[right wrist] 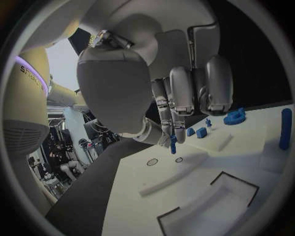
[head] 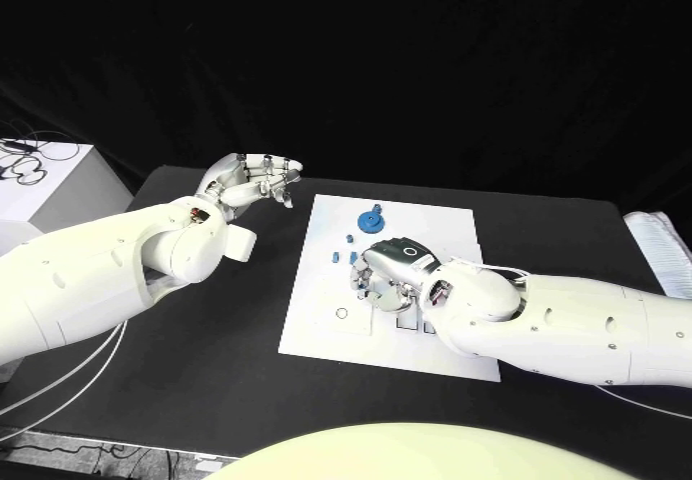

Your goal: Assemble the parts on the task board

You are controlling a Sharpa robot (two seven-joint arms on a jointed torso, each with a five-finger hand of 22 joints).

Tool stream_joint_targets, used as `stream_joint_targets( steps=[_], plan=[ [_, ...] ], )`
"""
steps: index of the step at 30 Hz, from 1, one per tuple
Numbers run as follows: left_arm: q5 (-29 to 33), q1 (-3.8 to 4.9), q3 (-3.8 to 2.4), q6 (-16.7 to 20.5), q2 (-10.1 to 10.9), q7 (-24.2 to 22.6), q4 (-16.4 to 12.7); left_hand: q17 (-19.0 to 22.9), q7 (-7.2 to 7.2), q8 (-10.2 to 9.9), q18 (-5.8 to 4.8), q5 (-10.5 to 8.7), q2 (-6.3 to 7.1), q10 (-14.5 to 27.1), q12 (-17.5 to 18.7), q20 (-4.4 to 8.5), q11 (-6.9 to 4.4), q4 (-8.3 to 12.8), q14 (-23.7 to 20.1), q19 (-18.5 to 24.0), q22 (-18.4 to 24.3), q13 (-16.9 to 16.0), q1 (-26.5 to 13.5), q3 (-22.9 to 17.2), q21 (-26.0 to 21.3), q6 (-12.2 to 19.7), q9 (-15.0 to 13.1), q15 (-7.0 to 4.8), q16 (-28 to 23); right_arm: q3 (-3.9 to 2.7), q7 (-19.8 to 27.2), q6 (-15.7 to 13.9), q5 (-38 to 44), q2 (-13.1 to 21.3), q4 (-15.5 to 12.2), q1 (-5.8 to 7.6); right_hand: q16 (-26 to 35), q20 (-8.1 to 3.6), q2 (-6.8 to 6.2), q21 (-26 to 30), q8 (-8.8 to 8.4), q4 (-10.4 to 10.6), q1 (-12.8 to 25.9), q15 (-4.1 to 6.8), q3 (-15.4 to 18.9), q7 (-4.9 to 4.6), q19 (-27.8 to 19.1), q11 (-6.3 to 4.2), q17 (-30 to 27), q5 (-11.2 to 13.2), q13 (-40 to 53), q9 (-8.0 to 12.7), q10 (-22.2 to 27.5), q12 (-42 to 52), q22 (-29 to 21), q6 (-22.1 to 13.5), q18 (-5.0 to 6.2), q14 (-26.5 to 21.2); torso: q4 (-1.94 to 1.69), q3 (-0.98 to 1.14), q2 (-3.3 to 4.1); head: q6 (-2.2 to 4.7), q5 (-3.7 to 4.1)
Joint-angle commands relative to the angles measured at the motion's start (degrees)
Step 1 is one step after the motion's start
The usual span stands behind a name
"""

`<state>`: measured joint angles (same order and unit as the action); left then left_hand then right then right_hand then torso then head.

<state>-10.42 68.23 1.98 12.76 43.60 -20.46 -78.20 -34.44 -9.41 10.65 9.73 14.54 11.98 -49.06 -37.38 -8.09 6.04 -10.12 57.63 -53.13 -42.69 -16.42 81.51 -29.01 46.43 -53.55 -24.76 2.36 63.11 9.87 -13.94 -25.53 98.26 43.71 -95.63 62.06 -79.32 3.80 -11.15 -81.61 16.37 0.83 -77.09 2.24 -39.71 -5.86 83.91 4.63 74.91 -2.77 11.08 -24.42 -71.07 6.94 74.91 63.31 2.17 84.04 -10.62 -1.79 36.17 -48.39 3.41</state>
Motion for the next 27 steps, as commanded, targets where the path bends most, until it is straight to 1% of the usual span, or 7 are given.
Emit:
stream_joint_targets(
  steps=[1,4,8,19,23,27],
  plan=[
    [-0.5,0.05,-0.05,-0.7,0.0,-0.6,-0.3,0.0,-0.13,-0.3,0.76,0.05,-0.38,-0.2,0.2,0.01,0.17,-0.1,-0.4,-0.5,0.1,0.1,0.0,0.3,-0.4,0.1,0.0,0.14,-0.2,0.0,0.1,-0.4,1.3,-0.1,0.3,-0.09,0.2,-0.44,0.83,0.1,0.33,-0.9,-0.3,0.16,-0.5,-0.13,4.2,-2.63,0.4,-0.2,0.1,0.0,-3.2,0.4,12.8,-0.2,-0.6,3.2,-0.02,-0.05,-0.02,-0.25,-0.24],
    [-0.6,0.06,-0.05,-0.7,0.0,-0.6,-0.4,0.0,-0.13,-0.3,0.76,0.05,-0.38,-0.2,0.2,0.01,0.17,-0.1,-0.4,-0.5,0.1,0.1,0.0,0.3,-0.4,0.1,0.0,0.14,-0.2,0.0,0.2,-0.4,1.4,-0.1,0.6,-0.15,0.2,-0.44,0.83,0.1,0.33,-0.9,-0.3,0.16,-0.5,-0.13,4.2,-2.63,0.4,-0.2,0.1,0.0,-3.2,0.4,12.8,-0.2,-0.6,3.2,0.04,-0.03,-0.01,-0.49,-0.48],
    [-0.7,0.06,-0.05,-0.7,0.0,-0.6,-0.4,0.1,-0.14,-0.3,0.75,0.05,-0.44,-0.2,0.3,-0.01,0.19,-0.1,-0.4,-0.5,0.1,0.1,0.0,0.4,-0.5,0.1,0.1,0.16,-0.3,0.0,0.2,-0.4,1.5,-0.1,0.7,-0.26,0.2,-0.44,0.83,0.1,0.33,-0.9,-0.3,0.16,-0.5,-0.13,4.2,-2.63,0.4,-0.2,0.1,0.0,-3.2,0.4,12.8,-0.2,-0.6,3.2,0.05,-0.03,0.04,-0.58,-0.66],
    [-0.8,0.07,-0.05,-0.7,0.0,-0.6,-0.5,0.1,-0.14,-0.3,0.75,0.05,-0.44,-0.2,0.3,-0.01,0.19,-0.1,-0.4,-0.5,0.1,0.1,0.0,0.4,-0.5,0.1,0.1,0.16,-0.3,0.02,0.3,-0.3,1.5,-0.1,0.8,-0.36,0.2,-0.44,0.83,0.1,0.33,-0.9,-0.3,0.16,-0.5,-0.13,4.2,-2.63,0.4,-0.2,0.1,0.0,-3.2,0.4,12.8,-0.2,-0.6,3.2,0.04,-0.02,0.04,-0.97,-0.87],
    [-0.9,0.08,-0.05,-0.7,0.0,-0.6,-0.5,0.1,-0.14,-0.3,0.75,0.05,-0.44,-0.2,0.3,-0.01,0.19,-0.1,-0.4,-0.5,0.1,0.1,0.0,0.4,-0.5,0.1,0.1,0.16,-0.3,0.04,0.3,-0.2,1.6,-0.2,0.8,-0.37,0.2,-0.44,0.83,0.1,0.33,-0.9,-0.3,0.16,-0.5,-0.13,4.2,-2.63,0.4,-0.2,0.1,0.0,-3.2,0.4,12.8,-0.2,-0.6,3.2,0.03,-0.01,0.07,-1.01,-0.9],
    [-0.9,0.08,-0.05,-0.8,0.0,-0.6,-0.5,0.1,-0.14,-0.3,0.75,0.05,-0.44,-0.2,0.3,-0.01,0.19,-0.1,-0.4,-0.5,0.1,0.1,0.0,0.4,-0.5,0.1,0.1,0.16,-0.3,0.08,0.4,0.0,1.6,-0.3,1.0,-0.43,0.2,-0.44,0.83,0.1,0.33,-0.9,-0.3,0.16,-0.5,-0.13,4.2,-2.63,0.4,-0.2,0.1,0.0,-3.2,0.4,12.8,-0.2,-0.6,3.2,0.09,-0.01,0.02,-1.16,-0.96]
  ],
)
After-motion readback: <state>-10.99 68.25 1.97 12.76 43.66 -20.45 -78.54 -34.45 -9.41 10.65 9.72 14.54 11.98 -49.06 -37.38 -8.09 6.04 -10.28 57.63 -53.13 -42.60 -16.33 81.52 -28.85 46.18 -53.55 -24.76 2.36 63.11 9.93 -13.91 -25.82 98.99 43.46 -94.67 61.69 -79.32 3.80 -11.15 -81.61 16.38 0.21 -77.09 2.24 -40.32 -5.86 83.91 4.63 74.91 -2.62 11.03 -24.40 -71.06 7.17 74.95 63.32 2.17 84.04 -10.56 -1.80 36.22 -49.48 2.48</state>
